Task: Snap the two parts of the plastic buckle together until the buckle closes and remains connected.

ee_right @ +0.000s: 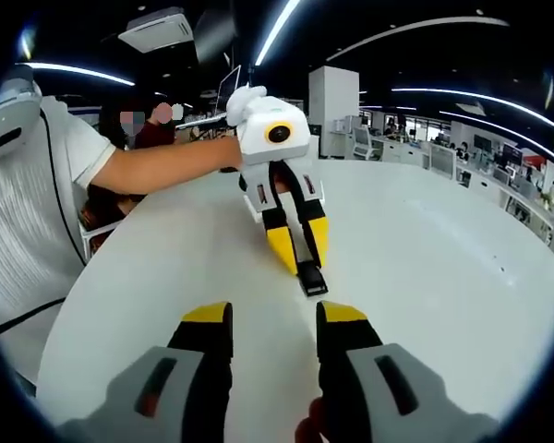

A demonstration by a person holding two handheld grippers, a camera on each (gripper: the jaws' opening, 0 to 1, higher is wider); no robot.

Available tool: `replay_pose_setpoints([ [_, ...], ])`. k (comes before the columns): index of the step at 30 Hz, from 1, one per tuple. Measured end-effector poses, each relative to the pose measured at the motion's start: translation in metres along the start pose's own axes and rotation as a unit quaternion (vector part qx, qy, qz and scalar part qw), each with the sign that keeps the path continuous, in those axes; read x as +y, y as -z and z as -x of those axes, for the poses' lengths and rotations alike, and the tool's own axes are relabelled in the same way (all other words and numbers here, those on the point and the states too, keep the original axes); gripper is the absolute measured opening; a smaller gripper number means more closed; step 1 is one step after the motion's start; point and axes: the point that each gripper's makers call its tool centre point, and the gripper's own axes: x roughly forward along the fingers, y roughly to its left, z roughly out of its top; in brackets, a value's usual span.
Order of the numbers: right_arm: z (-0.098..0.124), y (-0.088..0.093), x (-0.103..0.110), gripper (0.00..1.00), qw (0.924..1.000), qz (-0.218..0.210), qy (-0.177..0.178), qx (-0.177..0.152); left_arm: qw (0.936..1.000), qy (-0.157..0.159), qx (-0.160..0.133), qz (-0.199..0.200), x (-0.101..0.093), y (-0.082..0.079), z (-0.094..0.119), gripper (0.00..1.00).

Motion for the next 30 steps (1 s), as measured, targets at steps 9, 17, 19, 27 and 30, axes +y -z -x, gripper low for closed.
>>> replay_pose_setpoints([
  [9, 0.001, 0.002, -0.001, 0.37, 1.0, -0.001, 0.003, 0.004, 0.9999, -0.002, 0.009, -0.008, 0.015, 0.001, 0.0, 0.12],
  [17, 0.008, -0.008, -0.002, 0.38, 0.9998, -0.007, 0.006, -0.017, 0.9999, -0.001, 0.013, -0.009, 0.025, 0.0, -0.002, 0.12],
  [19, 0.008, -0.009, -0.002, 0.38, 0.9998, -0.007, 0.01, -0.018, 0.9999, 0.0, 0.013, -0.007, 0.029, 0.0, -0.003, 0.12],
  [27, 0.009, -0.007, -0.006, 0.38, 0.9997, -0.008, 0.016, -0.017, 0.9997, -0.004, 0.019, -0.015, 0.04, 0.002, -0.005, 0.12],
  [30, 0.01, -0.009, -0.005, 0.38, 0.9997, -0.008, 0.016, -0.019, 0.9996, -0.005, 0.021, -0.016, 0.042, 0.003, -0.006, 0.12],
])
